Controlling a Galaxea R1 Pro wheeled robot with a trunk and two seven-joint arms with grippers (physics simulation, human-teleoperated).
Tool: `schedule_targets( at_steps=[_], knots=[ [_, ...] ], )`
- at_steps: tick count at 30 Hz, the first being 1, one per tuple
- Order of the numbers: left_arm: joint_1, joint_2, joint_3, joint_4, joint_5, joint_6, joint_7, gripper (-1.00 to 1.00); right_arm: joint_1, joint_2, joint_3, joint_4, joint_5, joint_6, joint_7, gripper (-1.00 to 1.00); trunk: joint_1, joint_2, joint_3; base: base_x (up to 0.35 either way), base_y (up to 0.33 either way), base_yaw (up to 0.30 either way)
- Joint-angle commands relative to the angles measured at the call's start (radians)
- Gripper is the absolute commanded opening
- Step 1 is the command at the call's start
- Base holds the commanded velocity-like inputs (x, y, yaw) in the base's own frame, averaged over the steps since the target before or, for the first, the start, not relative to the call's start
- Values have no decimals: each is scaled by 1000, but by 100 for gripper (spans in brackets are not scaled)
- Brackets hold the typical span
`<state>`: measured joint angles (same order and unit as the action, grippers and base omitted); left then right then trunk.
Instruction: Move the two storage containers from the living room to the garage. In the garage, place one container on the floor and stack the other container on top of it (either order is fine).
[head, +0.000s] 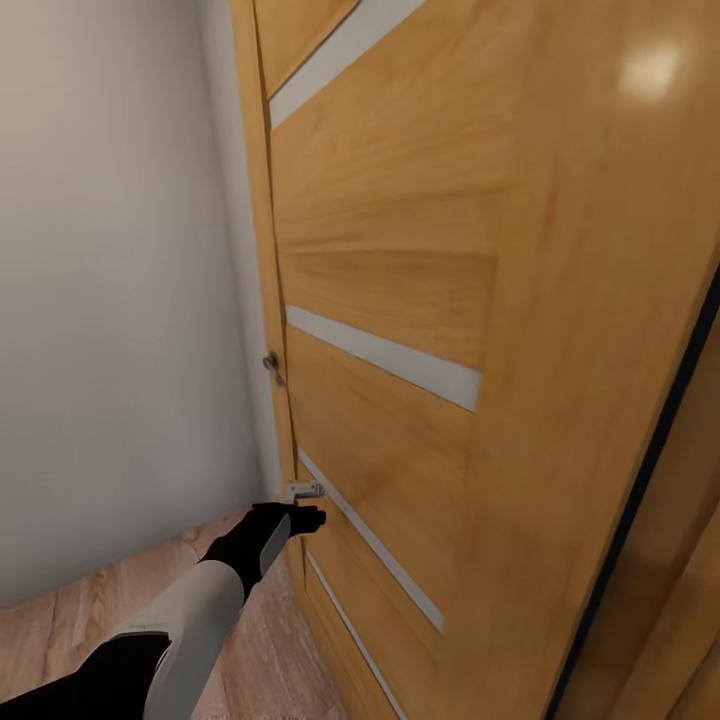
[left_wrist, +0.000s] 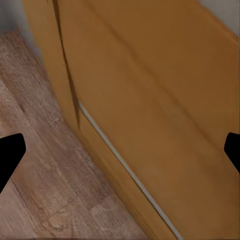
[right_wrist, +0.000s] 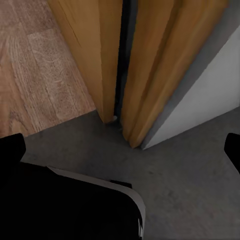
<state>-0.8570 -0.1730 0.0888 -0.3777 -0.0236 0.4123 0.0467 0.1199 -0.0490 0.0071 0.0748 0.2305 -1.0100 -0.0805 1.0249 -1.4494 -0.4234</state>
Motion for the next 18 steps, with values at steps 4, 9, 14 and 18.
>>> schedule_targets(
  at_steps=[4,9,14,18],
  knots=[
    [-1,-2,8,-1,-2,5,1,100,0,0,-1,1,8,-2,-8,100,0,-1,-1,0,0,288],
    [-1,-2,8,-1,-2,5,1,100,0,0,-1,0,7,-1,-8,100,0,-1,-1,0,0,294],
    [-1,-2,8,-1,-2,5,0,100,0,0,-1,1,7,-1,-8,100,0,-1,-1,0,0,295],
    [-1,-2,9,0,-5,3,-3,100,0,0,-1,1,8,-2,-8,100,0,-1,-1,0,0,295]
  ],
)
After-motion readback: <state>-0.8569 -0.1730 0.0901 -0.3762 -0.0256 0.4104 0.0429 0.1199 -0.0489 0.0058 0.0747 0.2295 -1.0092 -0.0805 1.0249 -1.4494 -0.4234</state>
